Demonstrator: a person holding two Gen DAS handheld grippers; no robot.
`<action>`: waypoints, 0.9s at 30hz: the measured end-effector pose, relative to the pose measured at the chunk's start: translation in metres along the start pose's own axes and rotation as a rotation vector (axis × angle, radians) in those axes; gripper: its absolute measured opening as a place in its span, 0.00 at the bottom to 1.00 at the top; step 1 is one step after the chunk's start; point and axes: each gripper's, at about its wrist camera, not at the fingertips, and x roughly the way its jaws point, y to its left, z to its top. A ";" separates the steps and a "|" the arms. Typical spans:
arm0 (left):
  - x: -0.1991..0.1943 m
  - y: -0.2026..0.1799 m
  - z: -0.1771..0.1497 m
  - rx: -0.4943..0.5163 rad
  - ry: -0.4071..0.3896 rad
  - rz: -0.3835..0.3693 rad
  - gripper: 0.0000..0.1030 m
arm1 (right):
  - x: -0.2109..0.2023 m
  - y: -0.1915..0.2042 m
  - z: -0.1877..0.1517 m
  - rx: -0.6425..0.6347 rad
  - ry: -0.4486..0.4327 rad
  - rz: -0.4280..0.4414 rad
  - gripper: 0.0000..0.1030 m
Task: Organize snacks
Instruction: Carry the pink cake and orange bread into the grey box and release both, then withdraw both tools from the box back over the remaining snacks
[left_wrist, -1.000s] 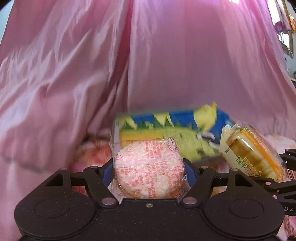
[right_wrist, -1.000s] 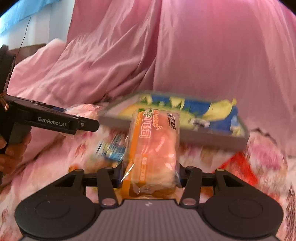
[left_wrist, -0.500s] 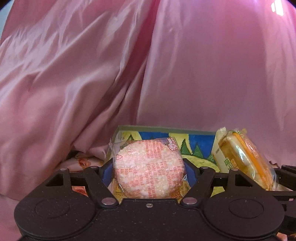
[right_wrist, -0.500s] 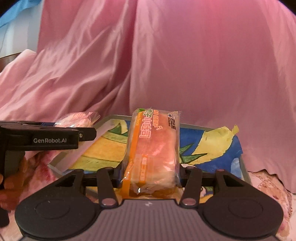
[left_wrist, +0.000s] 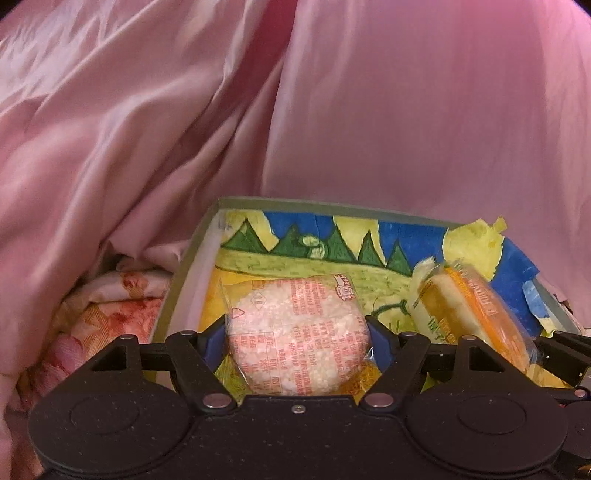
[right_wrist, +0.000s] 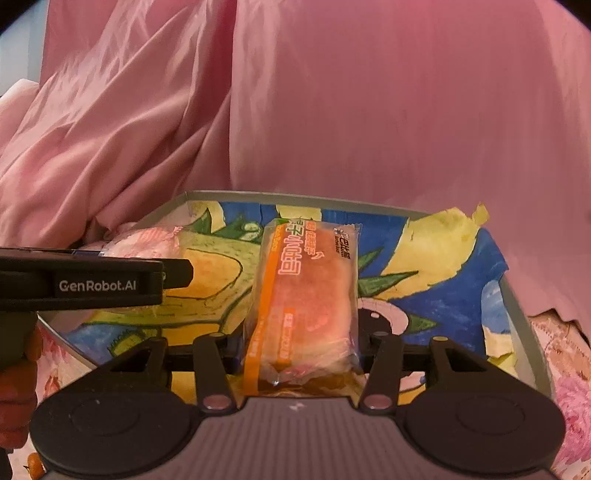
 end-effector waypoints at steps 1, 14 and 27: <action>0.003 0.001 0.000 0.002 0.023 -0.009 0.75 | 0.001 0.000 -0.001 0.001 0.004 -0.002 0.53; -0.042 0.007 0.008 0.005 -0.117 -0.044 0.99 | -0.031 -0.001 0.004 -0.019 -0.136 -0.032 0.90; -0.133 0.021 0.001 0.022 -0.260 -0.001 0.99 | -0.113 -0.002 0.002 0.035 -0.328 -0.078 1.00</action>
